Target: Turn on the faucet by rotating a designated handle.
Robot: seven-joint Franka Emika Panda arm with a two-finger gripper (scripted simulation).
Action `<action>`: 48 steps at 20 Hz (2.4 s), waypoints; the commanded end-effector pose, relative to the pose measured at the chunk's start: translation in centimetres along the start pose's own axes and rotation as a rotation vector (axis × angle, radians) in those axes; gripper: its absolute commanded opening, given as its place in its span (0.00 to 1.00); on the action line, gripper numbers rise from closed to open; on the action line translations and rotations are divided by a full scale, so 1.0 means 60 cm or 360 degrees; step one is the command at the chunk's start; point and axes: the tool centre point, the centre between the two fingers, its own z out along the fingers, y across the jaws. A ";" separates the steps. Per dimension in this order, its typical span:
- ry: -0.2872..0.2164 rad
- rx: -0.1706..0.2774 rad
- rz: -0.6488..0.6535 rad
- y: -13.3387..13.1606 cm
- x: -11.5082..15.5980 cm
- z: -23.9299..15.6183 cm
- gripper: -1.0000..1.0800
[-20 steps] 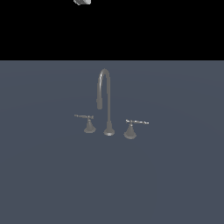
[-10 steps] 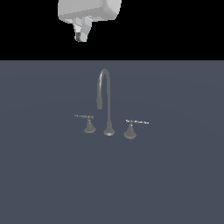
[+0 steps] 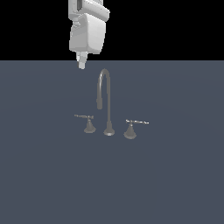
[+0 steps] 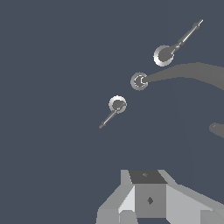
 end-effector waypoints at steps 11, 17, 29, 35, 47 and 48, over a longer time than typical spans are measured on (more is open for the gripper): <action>0.0104 -0.0007 0.0559 -0.066 0.041 0.155 0.00; 0.0187 0.0005 0.0813 -0.086 0.062 0.230 0.00; 0.0323 0.0053 0.1126 -0.103 0.090 0.325 0.00; 0.0346 0.0064 0.1172 -0.104 0.094 0.340 0.00; 0.0346 0.0063 0.1172 -0.087 0.054 0.348 0.00; 0.0346 0.0064 0.1173 -0.084 0.048 0.349 0.00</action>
